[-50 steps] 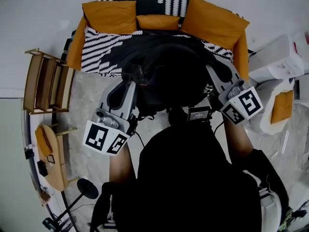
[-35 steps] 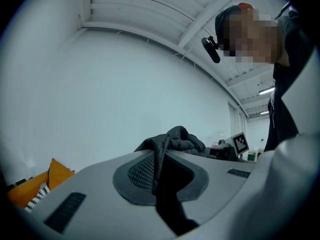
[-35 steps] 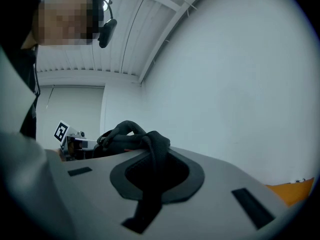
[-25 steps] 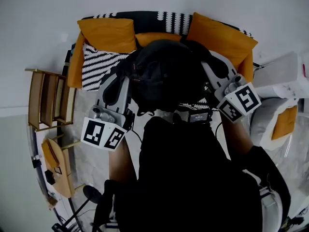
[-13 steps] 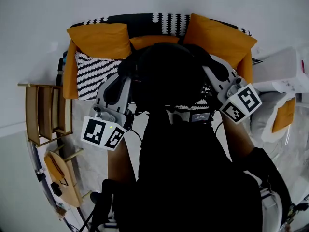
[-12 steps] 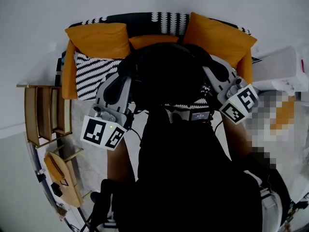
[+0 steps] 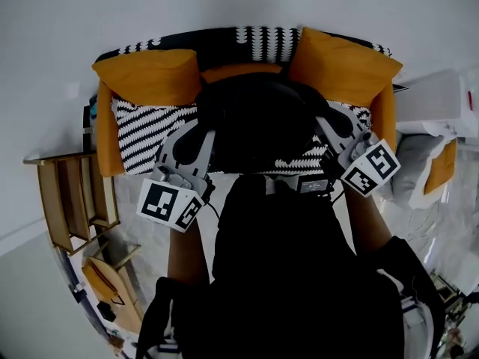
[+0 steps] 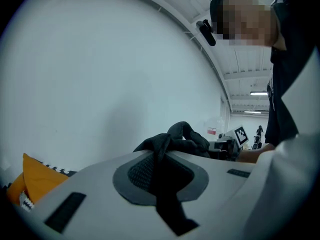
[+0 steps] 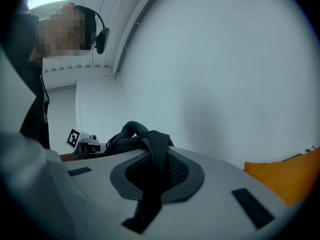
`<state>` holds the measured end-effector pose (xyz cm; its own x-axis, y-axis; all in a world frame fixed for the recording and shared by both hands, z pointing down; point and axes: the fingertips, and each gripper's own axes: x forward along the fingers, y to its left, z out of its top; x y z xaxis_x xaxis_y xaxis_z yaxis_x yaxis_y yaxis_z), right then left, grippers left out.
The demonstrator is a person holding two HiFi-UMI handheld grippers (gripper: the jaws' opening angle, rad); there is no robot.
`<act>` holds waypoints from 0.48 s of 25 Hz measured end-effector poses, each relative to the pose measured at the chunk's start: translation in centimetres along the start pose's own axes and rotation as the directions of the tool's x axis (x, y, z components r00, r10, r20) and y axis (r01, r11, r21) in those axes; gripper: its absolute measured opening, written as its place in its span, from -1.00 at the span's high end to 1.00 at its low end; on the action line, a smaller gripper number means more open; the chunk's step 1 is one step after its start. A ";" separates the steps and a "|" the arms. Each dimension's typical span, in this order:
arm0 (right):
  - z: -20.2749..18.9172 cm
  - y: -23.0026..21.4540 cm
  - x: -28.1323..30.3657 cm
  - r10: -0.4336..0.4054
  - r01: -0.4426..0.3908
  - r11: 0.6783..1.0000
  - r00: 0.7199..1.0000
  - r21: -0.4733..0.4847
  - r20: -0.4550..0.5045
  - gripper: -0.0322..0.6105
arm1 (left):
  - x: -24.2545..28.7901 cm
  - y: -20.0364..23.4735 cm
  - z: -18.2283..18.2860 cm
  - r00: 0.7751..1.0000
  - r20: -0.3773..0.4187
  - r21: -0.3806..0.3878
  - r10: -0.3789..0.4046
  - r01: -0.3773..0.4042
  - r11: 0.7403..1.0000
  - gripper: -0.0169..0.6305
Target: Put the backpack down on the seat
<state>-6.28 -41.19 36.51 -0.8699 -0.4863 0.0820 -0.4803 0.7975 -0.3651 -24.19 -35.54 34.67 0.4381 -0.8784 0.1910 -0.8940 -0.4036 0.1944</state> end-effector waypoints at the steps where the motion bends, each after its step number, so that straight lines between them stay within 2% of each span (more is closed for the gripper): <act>1: -0.4 -0.2 0.4 -0.002 0.002 1.000 1.000 0.009 -0.004 0.76 | 0.3 0.6 -0.4 1.000 -0.011 -0.002 -0.007 0.007 1.000 0.82; 6: -2.6 -1.4 2.8 -0.010 0.012 0.997 1.000 0.082 -0.015 0.76 | 1.7 3.8 -2.5 0.996 -0.070 -0.019 -0.052 0.051 0.999 0.82; 12: -4.8 -3.3 5.2 -0.068 0.074 0.985 0.997 0.158 -0.044 0.76 | 3.5 6.5 -4.8 0.986 -0.121 -0.050 -0.113 0.107 0.993 0.82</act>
<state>-9.76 -44.60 42.63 -0.8396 -0.5230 0.1469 -0.5192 0.6929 -0.5004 -28.01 -40.05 41.20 0.5441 -0.7899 0.2830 -0.8361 -0.4822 0.2615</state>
